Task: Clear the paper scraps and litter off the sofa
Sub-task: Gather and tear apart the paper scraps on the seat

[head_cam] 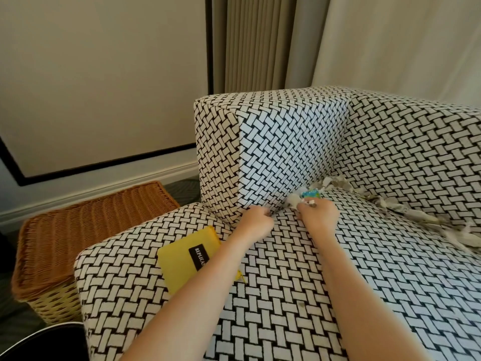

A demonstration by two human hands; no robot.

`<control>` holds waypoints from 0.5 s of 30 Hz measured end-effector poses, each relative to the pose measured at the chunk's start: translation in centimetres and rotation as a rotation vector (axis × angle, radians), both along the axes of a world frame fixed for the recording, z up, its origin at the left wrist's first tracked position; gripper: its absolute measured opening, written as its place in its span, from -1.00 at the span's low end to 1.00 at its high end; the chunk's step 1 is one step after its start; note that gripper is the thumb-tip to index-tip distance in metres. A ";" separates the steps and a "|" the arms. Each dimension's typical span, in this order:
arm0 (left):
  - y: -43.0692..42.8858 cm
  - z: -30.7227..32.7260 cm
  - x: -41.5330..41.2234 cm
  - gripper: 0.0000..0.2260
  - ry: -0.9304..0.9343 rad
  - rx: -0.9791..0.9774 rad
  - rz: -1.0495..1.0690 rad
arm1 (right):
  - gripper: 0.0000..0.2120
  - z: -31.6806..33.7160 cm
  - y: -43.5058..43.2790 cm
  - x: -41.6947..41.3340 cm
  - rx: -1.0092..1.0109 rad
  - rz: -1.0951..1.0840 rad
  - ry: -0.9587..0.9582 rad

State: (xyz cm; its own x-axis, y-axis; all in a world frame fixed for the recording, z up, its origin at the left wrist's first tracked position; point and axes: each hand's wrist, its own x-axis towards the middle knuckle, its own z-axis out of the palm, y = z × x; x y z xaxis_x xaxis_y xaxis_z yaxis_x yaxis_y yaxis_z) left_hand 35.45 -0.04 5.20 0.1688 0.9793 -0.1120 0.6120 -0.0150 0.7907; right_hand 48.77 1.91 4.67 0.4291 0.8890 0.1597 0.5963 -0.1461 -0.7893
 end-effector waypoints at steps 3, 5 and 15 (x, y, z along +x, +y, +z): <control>0.0 0.0 0.6 -0.58 -0.016 0.053 -0.027 | -0.82 0.2 -0.7 0.7 0.038 -0.008 0.218; 0.3 0.6 1.3 -0.55 -0.079 0.041 -0.024 | -0.80 0.4 -1.1 1.1 0.079 0.001 0.338; 2.5 0.9 6.3 -0.55 -0.381 -0.029 0.084 | -0.89 0.5 -2.0 2.0 0.106 0.242 0.463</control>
State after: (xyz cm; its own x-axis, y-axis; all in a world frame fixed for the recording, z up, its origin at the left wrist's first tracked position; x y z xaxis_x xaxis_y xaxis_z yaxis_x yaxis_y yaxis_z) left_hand 41.76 2.41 6.08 0.1228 0.9888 -0.0847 0.2727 0.0485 0.9609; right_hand 50.73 -0.13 5.21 0.2605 0.9607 0.0962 0.1889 0.0470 -0.9809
